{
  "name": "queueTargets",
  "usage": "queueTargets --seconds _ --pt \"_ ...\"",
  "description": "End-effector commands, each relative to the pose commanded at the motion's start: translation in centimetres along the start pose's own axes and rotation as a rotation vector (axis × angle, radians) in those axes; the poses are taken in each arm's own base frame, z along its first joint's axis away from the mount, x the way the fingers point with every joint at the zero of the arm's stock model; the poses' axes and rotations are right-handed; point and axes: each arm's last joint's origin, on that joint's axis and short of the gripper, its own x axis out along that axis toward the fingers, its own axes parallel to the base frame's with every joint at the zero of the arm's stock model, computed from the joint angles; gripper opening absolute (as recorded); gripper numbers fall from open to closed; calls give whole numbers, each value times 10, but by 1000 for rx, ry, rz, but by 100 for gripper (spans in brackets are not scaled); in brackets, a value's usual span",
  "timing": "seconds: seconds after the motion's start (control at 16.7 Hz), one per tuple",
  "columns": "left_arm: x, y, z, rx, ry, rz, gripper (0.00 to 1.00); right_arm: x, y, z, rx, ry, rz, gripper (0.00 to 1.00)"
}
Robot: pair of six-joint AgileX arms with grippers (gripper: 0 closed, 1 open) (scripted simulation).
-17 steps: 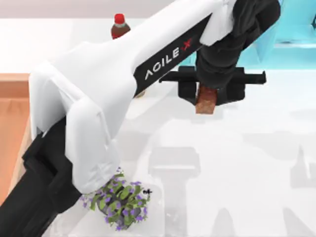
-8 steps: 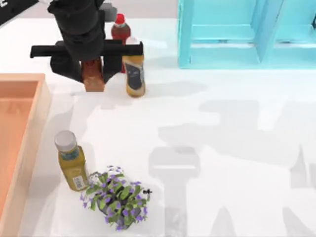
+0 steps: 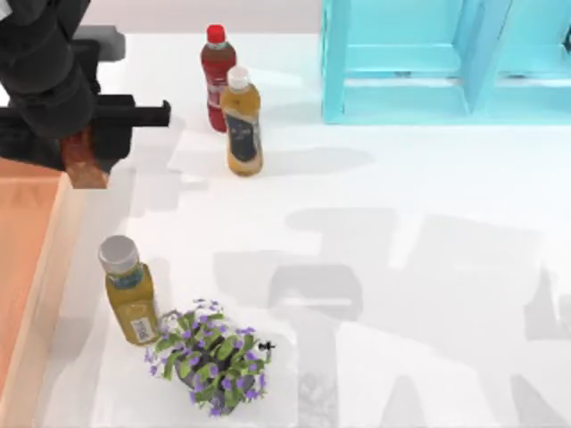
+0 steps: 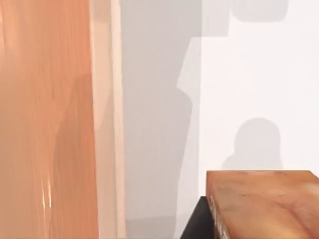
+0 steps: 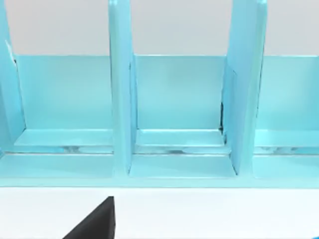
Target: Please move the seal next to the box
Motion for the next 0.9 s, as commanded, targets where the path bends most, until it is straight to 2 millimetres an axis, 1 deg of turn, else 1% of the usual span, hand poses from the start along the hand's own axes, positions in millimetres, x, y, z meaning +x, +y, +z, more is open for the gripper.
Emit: queueTargets --seconds 0.3,0.42,0.6,0.78,0.9 --pt "3 -1 0 5 7 3 0 0 0 0 0 0 0 100" --pt "15 -1 -1 6 18 6 0 0 0 0 0 0 0 100" --pt "40 -1 1 0 -12 -1 0 0 0 0 0 0 0 100" --pt "62 0 -2 1 -4 -1 0 0 0 0 0 0 0 100" --pt "65 0 -3 0 0 0 0 0 0 0 0 0 0 100"
